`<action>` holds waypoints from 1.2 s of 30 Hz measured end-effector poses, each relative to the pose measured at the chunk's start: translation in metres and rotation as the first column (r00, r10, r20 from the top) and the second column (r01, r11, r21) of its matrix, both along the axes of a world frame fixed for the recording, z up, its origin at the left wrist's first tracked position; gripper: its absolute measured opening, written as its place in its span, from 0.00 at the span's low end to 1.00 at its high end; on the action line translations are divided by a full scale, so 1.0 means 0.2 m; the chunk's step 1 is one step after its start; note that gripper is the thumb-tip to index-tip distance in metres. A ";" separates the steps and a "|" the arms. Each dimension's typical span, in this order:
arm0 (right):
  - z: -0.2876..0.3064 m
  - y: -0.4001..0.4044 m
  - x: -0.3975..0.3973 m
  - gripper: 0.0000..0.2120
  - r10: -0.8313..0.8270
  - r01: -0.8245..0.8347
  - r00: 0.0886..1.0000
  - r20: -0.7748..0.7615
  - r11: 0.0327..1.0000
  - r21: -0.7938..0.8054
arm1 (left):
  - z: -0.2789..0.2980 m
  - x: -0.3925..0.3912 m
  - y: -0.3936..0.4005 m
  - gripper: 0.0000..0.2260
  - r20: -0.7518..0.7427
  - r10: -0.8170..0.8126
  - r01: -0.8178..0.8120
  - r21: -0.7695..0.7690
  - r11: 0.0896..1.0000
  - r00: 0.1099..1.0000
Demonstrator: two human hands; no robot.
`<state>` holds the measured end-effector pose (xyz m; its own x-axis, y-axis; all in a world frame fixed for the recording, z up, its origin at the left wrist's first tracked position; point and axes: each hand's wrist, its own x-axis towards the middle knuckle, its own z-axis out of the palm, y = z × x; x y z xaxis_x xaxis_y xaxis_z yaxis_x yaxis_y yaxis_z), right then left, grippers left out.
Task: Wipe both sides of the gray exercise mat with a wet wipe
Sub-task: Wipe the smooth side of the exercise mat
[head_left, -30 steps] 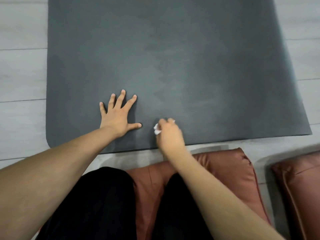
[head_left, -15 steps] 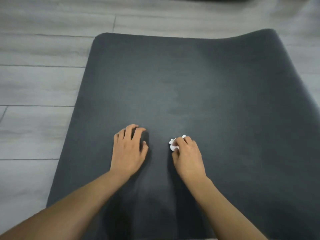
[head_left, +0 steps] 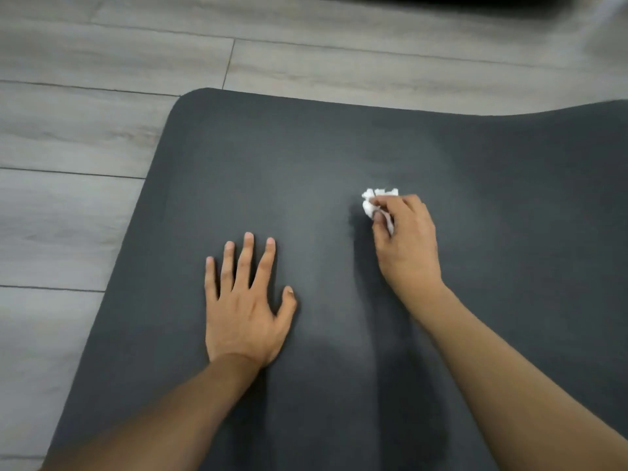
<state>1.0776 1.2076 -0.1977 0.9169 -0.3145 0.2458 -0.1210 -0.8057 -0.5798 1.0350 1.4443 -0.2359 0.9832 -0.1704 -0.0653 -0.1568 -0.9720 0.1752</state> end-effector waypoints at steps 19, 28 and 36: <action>-0.18 0.24 1.21 0.09 0.101 -0.091 0.989 0.111 0.991 -0.098 | 0.02 0.06 -0.02 0.34 0.061 -0.015 0.015 0.011 1.000 0.998; -0.14 -0.37 0.96 0.14 -0.012 0.009 1.000 -0.008 0.954 -0.300 | 0.04 0.05 -0.03 0.34 0.023 -0.006 0.005 0.008 1.000 1.000; -0.07 0.23 1.02 0.11 0.065 -0.065 0.998 0.004 0.994 -0.093 | 0.04 0.06 -0.02 0.35 -0.016 -0.013 0.013 0.010 1.000 1.000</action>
